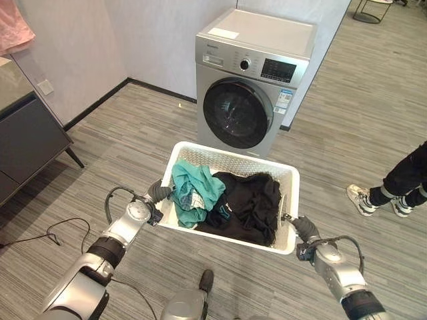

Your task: Grab the laundry basket,head to the washer,open it,put in the laundry and shut it.

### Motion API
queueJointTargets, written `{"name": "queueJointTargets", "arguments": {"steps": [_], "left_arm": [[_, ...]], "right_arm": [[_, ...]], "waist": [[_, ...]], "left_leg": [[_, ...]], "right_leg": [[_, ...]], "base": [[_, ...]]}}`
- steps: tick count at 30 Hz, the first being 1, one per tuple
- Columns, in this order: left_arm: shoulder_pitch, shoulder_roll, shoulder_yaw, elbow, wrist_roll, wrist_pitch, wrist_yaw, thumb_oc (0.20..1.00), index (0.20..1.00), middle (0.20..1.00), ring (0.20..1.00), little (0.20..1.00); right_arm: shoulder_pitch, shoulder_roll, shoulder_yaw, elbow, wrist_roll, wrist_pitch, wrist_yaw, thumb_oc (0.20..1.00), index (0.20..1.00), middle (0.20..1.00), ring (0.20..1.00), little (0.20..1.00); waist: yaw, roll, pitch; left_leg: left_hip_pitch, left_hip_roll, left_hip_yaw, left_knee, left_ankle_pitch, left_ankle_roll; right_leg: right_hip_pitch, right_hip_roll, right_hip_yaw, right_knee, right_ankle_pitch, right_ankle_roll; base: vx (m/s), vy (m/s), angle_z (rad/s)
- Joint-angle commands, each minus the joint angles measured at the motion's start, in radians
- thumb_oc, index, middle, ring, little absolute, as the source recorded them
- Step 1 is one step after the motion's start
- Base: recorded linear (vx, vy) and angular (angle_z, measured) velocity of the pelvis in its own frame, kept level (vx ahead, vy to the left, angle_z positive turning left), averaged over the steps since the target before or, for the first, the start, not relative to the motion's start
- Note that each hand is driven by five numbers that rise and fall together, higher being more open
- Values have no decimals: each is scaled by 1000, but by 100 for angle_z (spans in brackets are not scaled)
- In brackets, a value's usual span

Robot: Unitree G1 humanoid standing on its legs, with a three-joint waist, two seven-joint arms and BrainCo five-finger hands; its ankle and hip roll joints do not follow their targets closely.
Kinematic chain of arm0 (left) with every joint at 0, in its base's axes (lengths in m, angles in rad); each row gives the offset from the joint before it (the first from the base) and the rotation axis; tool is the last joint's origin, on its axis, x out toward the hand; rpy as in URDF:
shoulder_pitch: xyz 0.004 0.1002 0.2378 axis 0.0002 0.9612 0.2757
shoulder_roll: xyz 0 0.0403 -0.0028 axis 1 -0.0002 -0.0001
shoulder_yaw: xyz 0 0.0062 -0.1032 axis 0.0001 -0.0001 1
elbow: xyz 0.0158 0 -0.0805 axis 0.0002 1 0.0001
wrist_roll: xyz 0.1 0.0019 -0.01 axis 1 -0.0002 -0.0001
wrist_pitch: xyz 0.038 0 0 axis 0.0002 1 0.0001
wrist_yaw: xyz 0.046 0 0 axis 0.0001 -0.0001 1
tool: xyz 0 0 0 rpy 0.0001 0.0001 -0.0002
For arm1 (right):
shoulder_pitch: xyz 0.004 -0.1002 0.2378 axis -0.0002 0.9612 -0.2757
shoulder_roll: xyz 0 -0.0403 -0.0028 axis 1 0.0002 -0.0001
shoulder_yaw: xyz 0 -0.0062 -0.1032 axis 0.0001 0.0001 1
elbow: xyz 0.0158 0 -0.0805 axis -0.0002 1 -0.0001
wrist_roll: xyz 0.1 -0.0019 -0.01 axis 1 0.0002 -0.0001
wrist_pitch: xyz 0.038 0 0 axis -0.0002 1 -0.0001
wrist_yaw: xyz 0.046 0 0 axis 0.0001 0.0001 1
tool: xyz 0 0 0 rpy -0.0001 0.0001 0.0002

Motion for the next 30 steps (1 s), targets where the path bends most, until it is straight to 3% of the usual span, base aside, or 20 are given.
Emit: {"name": "queueJointTargets", "arguments": {"steps": [1,18,19,26,30], "left_arm": [[-12,43,100,3,-11,-51,38,200,200,200,200,200],[66,42,144,-30,-14,-55,33,200,200,200,200,200],[90,-169,95,84,179,-79,128,200,200,200,200,200],[109,-169,107,65,176,-80,131,200,200,200,200,200],[128,-157,126,29,170,-85,134,200,200,200,200,200]], "right_arm": [[14,-70,-156,-91,96,-125,27,200,200,200,200,200],[31,-67,-171,-65,35,-120,37,200,200,200,200,200],[47,69,6,306,-87,-125,19,200,200,200,200,200],[35,67,-9,306,-86,-132,0,200,200,200,200,200],[9,61,-26,262,-77,-139,-15,200,200,200,200,200]], "waist": [[4,7,-89],[1,-10,-97],[-117,42,-105],[-114,37,-98],[-106,20,-69]], "left_leg": [[35,95,-38,61,-117,-71],[60,88,-29,42,-152,-51],[72,116,30,-151,-74,-77],[66,117,25,-122,-92,-82],[-12,118,39,26,-150,-90]], "right_leg": [[-143,-17,15,-39,151,22],[-143,-41,14,-55,157,40],[-218,-34,-14,-79,168,18],[-205,-41,-21,-90,171,20],[-214,-62,-25,-95,184,23]], "base": [[35,85,-17],[17,24,-6],[47,-1,1],[47,6,4],[-16,26,-3]]}}
